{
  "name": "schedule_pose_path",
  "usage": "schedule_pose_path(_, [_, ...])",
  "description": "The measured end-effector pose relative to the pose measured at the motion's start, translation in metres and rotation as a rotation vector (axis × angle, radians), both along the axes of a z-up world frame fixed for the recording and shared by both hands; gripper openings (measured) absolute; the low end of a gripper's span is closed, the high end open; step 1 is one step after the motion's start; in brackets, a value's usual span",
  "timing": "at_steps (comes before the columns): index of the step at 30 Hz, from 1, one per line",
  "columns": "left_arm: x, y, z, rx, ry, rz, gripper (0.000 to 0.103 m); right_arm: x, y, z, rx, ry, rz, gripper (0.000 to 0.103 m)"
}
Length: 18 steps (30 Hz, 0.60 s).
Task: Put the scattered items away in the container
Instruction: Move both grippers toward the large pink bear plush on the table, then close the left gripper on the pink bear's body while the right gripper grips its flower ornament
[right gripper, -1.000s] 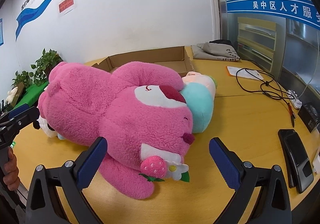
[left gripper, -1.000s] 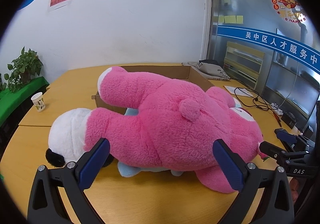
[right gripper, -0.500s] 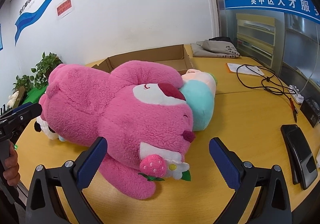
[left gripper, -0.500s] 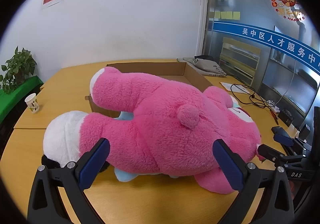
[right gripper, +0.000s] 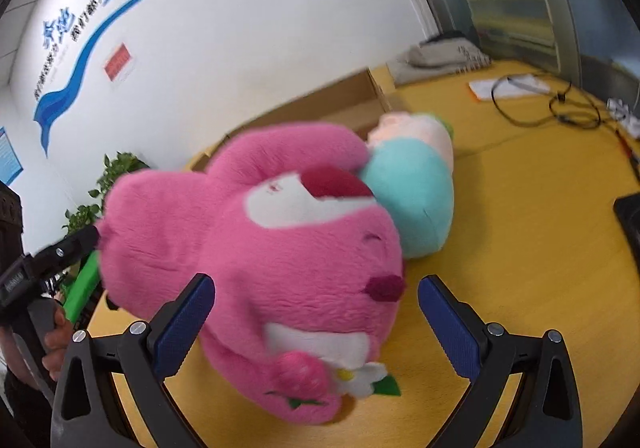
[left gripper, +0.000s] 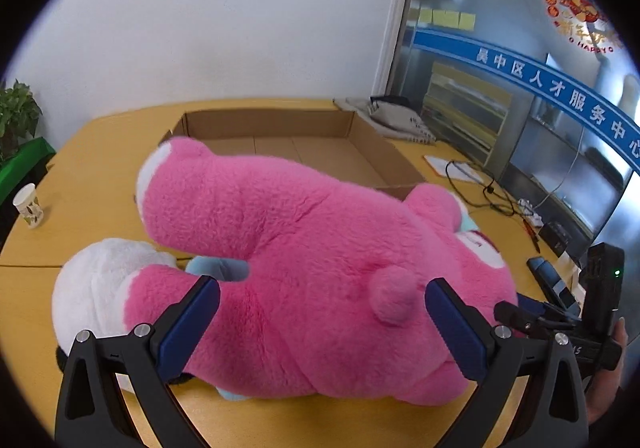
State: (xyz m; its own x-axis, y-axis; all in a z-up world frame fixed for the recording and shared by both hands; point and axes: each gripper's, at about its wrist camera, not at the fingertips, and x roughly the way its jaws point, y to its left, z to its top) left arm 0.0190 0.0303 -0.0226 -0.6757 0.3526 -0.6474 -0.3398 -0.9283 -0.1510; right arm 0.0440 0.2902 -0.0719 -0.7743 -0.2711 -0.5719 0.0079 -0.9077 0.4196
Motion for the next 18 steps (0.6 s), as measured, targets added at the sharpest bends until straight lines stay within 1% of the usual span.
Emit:
schedule_pose_path(1, [-0.004, 0.001, -0.005, -0.008, -0.018, -0.004, 0.101, -0.004, -0.001, -0.008, -0.018, -0.020, 0.009, 0.103])
schedule_pose_path(3, [-0.005, 0.002, -0.009, -0.008, -0.015, -0.027, 0.095, -0.010, -0.001, -0.023, -0.096, -0.052, 0.031, 0.103])
schedule_pose_path(4, [-0.005, 0.003, -0.009, 0.007, -0.015, -0.052, 0.084, -0.012, -0.002, -0.028, -0.125, -0.058, 0.032, 0.098])
schedule_pose_path(5, [-0.005, 0.003, -0.009, 0.022, -0.019, -0.076, 0.073, -0.012, -0.003, -0.029, -0.131, -0.046, 0.031, 0.094])
schedule_pose_path(6, [-0.005, 0.005, -0.008, 0.018, -0.018, -0.090, 0.070, -0.011, -0.005, -0.027, -0.105, -0.032, 0.024, 0.087])
schedule_pose_path(7, [-0.004, 0.007, -0.008, 0.002, -0.010, -0.100, 0.063, -0.009, -0.010, -0.023, -0.058, -0.017, 0.019, 0.078])
schedule_pose_path(8, [-0.003, 0.009, -0.007, -0.013, 0.001, -0.108, 0.057, -0.008, -0.016, -0.019, -0.009, -0.001, 0.015, 0.076])
schedule_pose_path(9, [-0.002, 0.009, -0.006, -0.017, 0.009, -0.113, 0.054, -0.006, -0.020, -0.016, 0.019, 0.013, 0.008, 0.070])
schedule_pose_path(10, [-0.001, 0.009, -0.005, -0.009, 0.010, -0.117, 0.050, -0.004, -0.022, -0.013, 0.024, 0.022, 0.003, 0.066])
schedule_pose_path(11, [-0.001, 0.007, -0.003, 0.005, 0.009, -0.121, 0.045, -0.002, -0.023, -0.011, 0.025, 0.033, -0.003, 0.064])
schedule_pose_path(13, [0.003, 0.004, 0.002, 0.030, 0.012, -0.127, 0.039, 0.001, -0.023, -0.005, 0.035, 0.056, -0.012, 0.057])
schedule_pose_path(14, [0.005, 0.002, 0.006, 0.037, 0.015, -0.125, 0.035, 0.005, -0.026, 0.002, 0.052, 0.070, -0.014, 0.056])
schedule_pose_path(16, [0.010, -0.002, 0.015, 0.054, 0.027, -0.122, 0.030, 0.011, -0.032, 0.019, 0.106, 0.114, -0.013, 0.054])
schedule_pose_path(18, [0.011, -0.007, 0.026, 0.084, 0.037, -0.116, 0.029, 0.018, -0.040, 0.044, 0.169, 0.182, -0.013, 0.053])
